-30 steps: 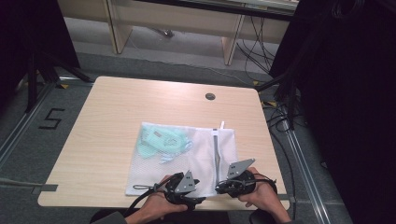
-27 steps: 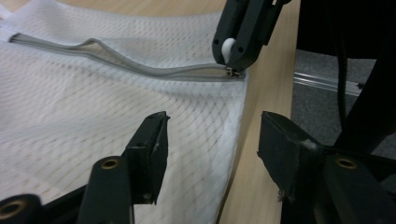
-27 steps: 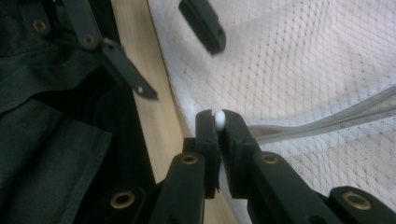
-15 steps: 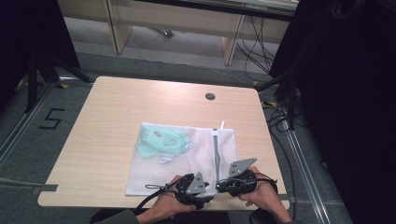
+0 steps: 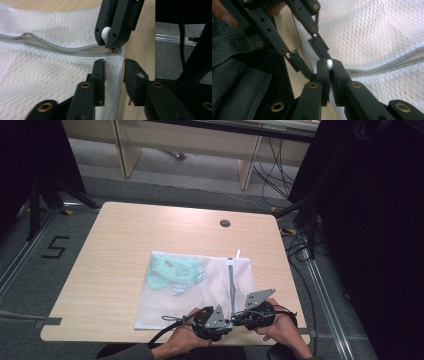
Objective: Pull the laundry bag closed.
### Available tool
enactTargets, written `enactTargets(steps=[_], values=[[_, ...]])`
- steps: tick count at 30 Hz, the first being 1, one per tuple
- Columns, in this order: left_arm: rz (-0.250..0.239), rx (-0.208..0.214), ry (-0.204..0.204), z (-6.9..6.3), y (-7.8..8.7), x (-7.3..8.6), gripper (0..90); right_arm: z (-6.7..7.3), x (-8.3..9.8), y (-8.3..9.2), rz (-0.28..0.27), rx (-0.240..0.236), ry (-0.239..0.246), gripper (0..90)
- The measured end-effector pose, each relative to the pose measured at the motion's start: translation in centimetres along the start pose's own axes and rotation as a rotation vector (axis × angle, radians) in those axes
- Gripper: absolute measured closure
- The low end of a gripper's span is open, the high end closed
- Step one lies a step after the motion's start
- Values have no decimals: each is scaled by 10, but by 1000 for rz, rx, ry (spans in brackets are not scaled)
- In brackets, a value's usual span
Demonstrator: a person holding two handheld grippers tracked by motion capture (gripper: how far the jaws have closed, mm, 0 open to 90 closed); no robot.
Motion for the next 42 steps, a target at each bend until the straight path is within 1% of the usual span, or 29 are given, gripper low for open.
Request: enactTargets(steps=[1,3,4,5,6,7,8,10,13,15,17,18,20,22,23,24,25,26,27,29,30,32,35,36,37,39,40,41,42], values=[[0,5,1,0,0,0,762,0,0,0,8,0,1,863],[13,8,-22,0,0,1,825,-1,-1,1,9,8,4,863],[17,-7,-46,0,0,1,840,0,-1,0,4,5,1,863],[37,-11,-72,0,1,1,853,0,0,0,-2,5,-2,863],[7,-11,-53,-3,-1,1,863,-1,0,0,1,6,1,863],[10,-11,-59,-2,0,2,866,-2,0,0,2,10,1,863],[46,-13,-95,0,2,2,869,-2,0,0,9,9,-1,863],[36,-15,-90,-1,1,2,872,-1,0,-1,11,8,-2,863],[17,-6,-62,-3,1,2,873,-2,0,-1,5,8,1,863],[18,-4,-62,-2,1,2,876,-3,1,-1,6,7,-4,863],[22,7,-50,-2,2,2,878,-4,2,-2,10,8,-7,863],[15,5,-43,-2,1,2,879,-4,2,-2,17,2,-3,863],[23,16,-39,-2,2,3,880,-4,2,-4,14,2,1,863],[21,12,-40,-2,1,3,882,-5,2,-5,21,-3,-6,863],[28,19,-43,-2,1,3,882,-6,3,-6,22,-4,-4,864],[25,15,-48,-2,1,3,883,-7,3,-6,22,-9,-3,863],[38,17,-57,-1,1,4,883,-6,4,-7,29,-12,-10,864],[22,23,-36,-2,0,4,884,-8,4,-7,28,-9,-7,864],[30,30,-39,-1,1,4,885,-9,5,-8,48,-4,-4,863],[17,29,-36,-2,1,3,885,-11,6,-10,53,4,-5,863],[23,32,-34,-3,2,3,885,-12,6,-9,60,1,-12,863],[25,33,-32,-3,1,3,885,-13,6,-9,52,-6,-22,863],[36,28,-42,-3,0,4,885,-13,7,-11,65,4,-13,864],[35,35,-36,-3,0,4,885,-13,7,-12,60,-4,-18,863],[30,30,-31,-3,0,4,885,-13,7,-12,66,-8,-20,863],[32,33,-27,-3,0,4,885,-13,7,-13,73,-3,-22,863],[34,33,-28,-3,0,4,885,-14,6,-14,71,-5,-6,863],[35,34,-25,-3,1,4,884,-14,6,-14,70,-7,-18,863],[36,34,-24,-3,0,4,885,-14,6,-14,71,-7,-18,863]])
Point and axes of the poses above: each handheld gripper's, and its own axes: y roughly backward along the jaws, x roughly out of its underside, z roughly to its left, the point moved 4 cm from there along -y, roughly forward along the jaws, and after that the axes turned 1 degree about x, right-handed, at the moved point
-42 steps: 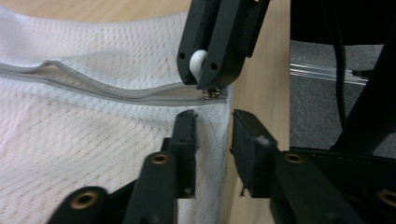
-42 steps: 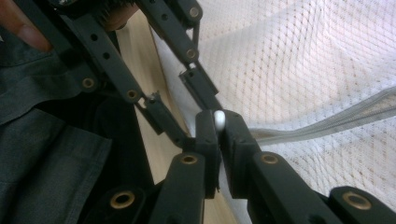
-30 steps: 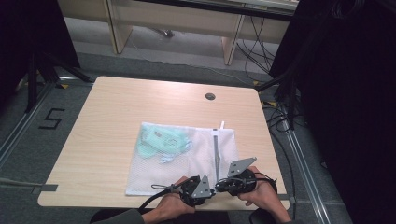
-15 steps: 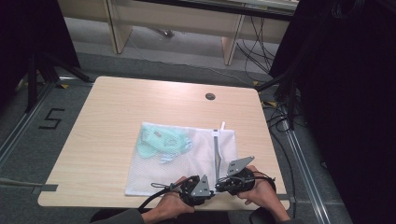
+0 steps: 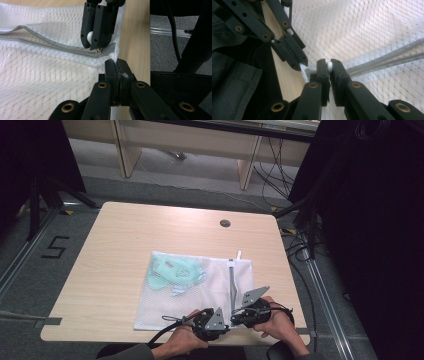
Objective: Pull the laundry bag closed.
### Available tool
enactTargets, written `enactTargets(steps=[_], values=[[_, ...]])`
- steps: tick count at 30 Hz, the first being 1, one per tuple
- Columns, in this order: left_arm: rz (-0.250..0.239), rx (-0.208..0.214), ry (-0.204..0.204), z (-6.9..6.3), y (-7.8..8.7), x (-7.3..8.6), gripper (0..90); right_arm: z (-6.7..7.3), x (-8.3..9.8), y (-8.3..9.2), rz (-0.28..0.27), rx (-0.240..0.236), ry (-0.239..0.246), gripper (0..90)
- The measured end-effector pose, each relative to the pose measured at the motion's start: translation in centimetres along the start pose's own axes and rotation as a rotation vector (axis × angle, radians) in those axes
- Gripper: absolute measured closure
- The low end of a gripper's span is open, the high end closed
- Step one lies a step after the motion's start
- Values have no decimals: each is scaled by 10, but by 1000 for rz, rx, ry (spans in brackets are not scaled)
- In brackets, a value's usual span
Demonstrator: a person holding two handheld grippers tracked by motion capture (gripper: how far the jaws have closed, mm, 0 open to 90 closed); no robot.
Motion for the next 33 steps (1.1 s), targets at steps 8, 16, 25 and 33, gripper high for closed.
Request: enactTargets(steps=[8,16,25,33], values=[[-3,6,12,3,0,1,884,-6,-2,-2,15,1,19,863],[-7,12,18,3,1,1,884,-9,-5,-5,26,8,3,863],[2,8,17,4,1,1,884,-16,-8,-8,30,12,29,863],[-6,1,18,2,1,1,884,-19,-10,-9,35,20,28,863]])
Point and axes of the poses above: each handheld gripper's, and its own axes: y roughly backward along the jaws, x roughly out of its underside, z roughly to its left, the point moved 4 cm from there along -y, roughly forward along the jaws, and after that the axes turned 1 degree about x, right-handed, at the moved point
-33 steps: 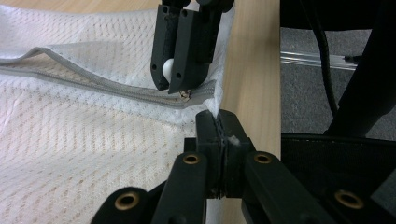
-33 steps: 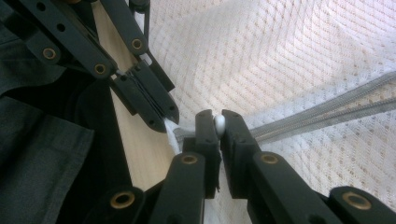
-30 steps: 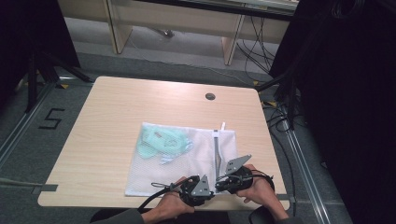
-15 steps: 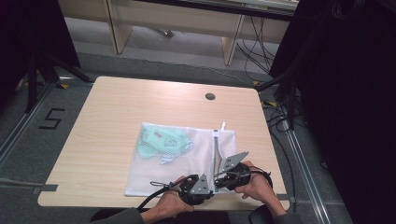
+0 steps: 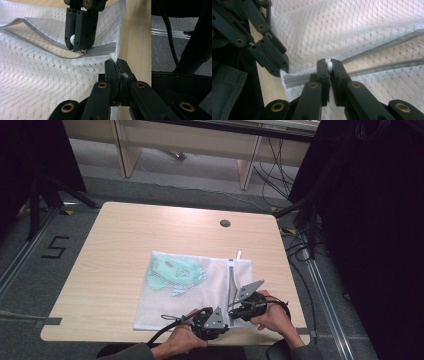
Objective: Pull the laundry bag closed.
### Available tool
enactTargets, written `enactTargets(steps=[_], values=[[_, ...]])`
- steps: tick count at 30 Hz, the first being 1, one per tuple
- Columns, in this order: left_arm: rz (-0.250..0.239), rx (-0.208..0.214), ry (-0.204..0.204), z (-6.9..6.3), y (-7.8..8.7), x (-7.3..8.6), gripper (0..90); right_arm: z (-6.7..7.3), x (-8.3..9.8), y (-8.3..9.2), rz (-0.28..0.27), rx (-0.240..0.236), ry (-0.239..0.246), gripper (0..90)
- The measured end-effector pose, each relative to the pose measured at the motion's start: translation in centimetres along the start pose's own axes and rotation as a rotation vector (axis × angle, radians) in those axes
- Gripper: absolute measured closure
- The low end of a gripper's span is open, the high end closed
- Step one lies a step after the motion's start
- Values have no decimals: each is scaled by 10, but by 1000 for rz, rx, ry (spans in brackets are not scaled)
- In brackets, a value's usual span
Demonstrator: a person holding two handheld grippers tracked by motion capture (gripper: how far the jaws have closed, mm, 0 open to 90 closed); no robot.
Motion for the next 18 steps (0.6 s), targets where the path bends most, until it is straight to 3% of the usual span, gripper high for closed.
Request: enactTargets(steps=[3,4,6,7,8,11,14,15,18], values=[[2,3,1,0,0,0,883,2,-1,-1,7,-8,-26,863],[3,3,1,0,0,0,883,0,-1,-1,5,-2,1,863],[3,-2,1,0,0,0,883,-1,-1,-1,1,-5,-1,864],[3,-2,2,0,0,0,883,1,-1,-1,6,-10,-26,863],[4,0,2,0,0,0,883,-2,-2,-1,6,-6,0,864],[13,3,-8,0,1,0,883,-5,-3,-2,2,2,18,864],[13,3,-8,0,1,0,883,-3,-3,-1,18,2,-24,863],[11,-2,-9,0,1,0,883,-5,-3,-2,11,10,1,863],[5,0,-3,0,0,0,883,-6,-3,-3,8,5,-1,864]])
Point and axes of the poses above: each handheld gripper's, and its own axes: y roughly backward along the jaws, x roughly out of its underside, z roughly to its left, the point moved 4 cm from there along -y, roughly forward along the jaws, and after that the axes turned 1 degree about x, right-handed, at the moved point
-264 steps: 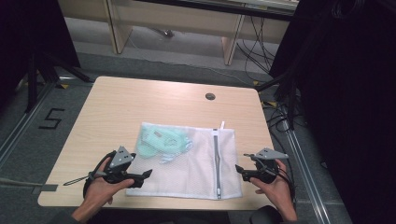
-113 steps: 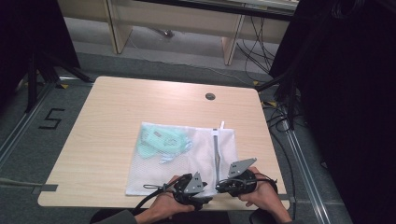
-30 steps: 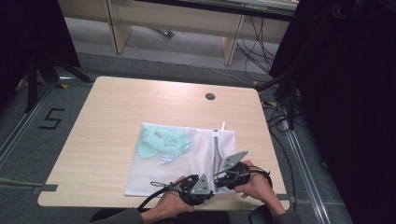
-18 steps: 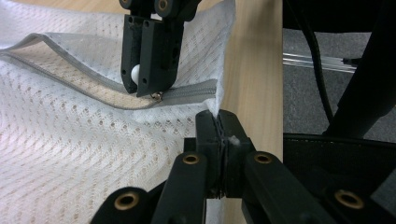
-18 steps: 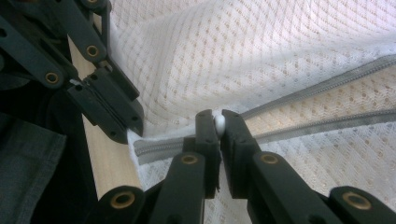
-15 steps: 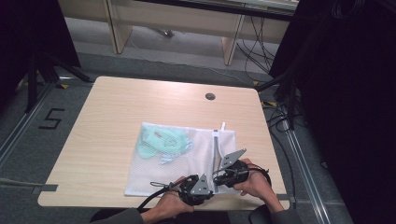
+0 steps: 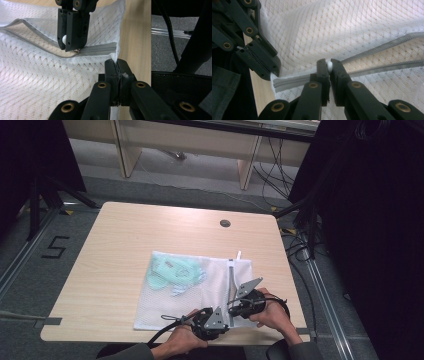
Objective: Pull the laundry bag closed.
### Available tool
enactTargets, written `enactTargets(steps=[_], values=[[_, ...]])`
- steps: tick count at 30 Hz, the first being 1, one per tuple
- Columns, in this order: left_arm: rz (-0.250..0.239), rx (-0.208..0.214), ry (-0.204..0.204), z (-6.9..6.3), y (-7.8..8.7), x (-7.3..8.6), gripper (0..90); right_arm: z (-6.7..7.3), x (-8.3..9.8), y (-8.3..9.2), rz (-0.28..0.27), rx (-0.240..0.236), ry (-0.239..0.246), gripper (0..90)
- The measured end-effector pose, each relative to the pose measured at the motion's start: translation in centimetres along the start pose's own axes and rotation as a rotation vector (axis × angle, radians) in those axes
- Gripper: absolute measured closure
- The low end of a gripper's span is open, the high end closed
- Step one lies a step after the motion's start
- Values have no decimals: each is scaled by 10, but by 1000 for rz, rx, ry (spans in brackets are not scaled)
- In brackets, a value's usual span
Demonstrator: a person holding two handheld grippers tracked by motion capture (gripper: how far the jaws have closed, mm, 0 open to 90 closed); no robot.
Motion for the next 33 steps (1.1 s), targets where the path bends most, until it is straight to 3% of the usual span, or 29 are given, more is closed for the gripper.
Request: enactTargets(steps=[2,4,13,16,22,33], values=[[14,1,-15,1,1,0,882,1,0,0,7,2,-24,863],[3,0,-7,0,1,0,882,-2,-1,0,5,13,3,863],[3,-3,-16,-1,1,0,882,-7,-1,-2,2,14,5,863],[-5,-1,-1,-2,0,0,883,-6,-2,-1,4,13,-16,863],[5,3,-11,-2,1,0,882,-12,-2,-2,2,33,18,863],[2,-2,-18,-2,1,0,882,-15,-3,-2,5,39,-10,863]])
Point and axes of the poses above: each handheld gripper's, and its own axes: y roughly backward along the jaws, x roughly out of its underside, z roughly to its left, the point moved 4 cm from there along -y, roughly forward along the jaws, and after that the axes turned 1 degree about x, right-handed, at the moved point
